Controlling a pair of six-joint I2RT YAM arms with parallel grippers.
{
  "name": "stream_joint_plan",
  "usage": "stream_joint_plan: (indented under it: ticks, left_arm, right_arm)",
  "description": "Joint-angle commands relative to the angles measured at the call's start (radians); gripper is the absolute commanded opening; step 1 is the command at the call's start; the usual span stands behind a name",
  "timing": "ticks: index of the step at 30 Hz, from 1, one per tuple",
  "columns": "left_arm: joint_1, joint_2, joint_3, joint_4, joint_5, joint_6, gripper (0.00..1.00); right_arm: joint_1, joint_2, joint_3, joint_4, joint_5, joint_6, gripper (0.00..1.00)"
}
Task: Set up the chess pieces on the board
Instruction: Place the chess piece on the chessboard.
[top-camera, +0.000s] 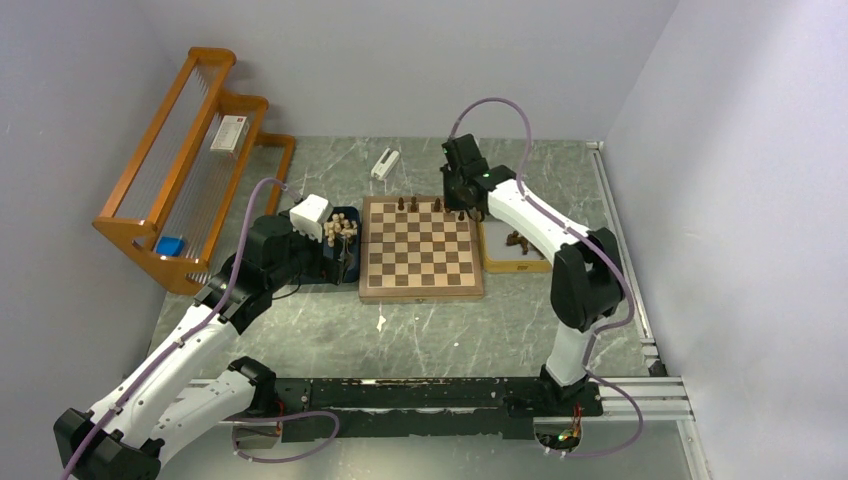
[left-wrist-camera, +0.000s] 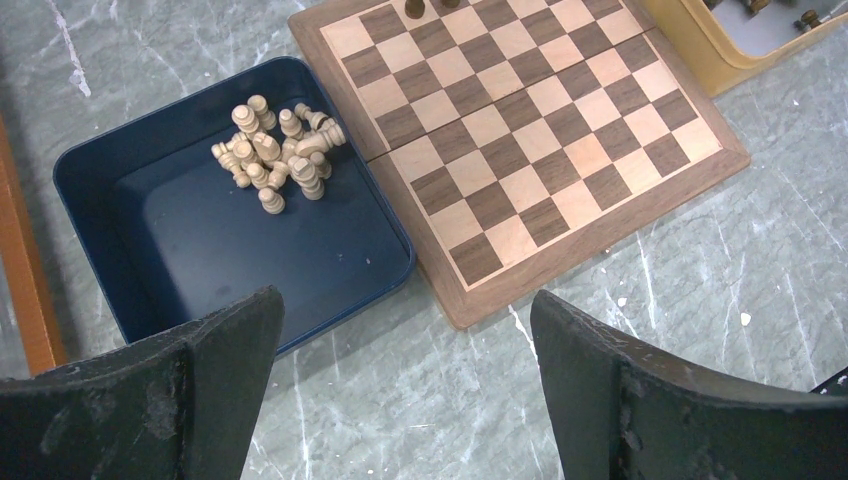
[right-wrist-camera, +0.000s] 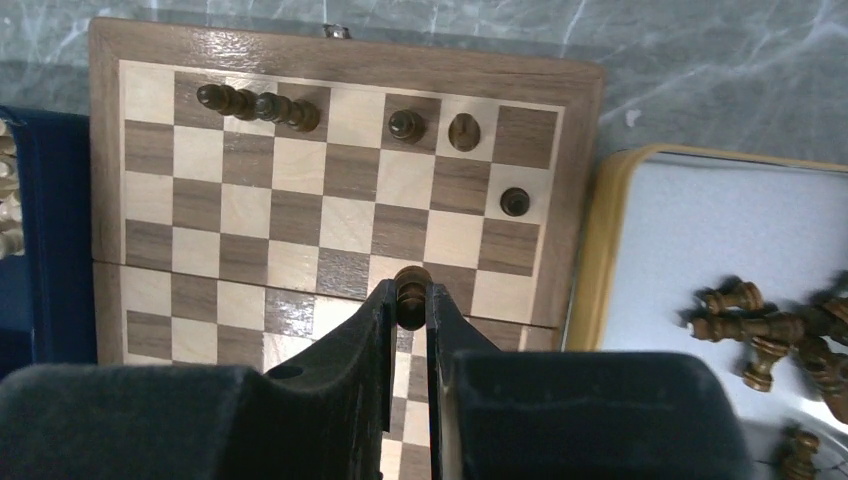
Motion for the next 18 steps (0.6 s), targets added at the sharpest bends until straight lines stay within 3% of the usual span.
stream_joint_plan:
  ticks: [1,18]
  left_arm:
    - [-0.005,-0.005,0.008,0.028,-0.001,0.003,0.98]
    - [-0.003,-0.008,0.006,0.028,-0.001,0.003,0.98]
  right_arm:
    - [0.029,0.076,0.061,-0.033,0.045,0.030,0.13]
    - [0.049,0.183,0.112,-0.031,0.135,0.046,0.13]
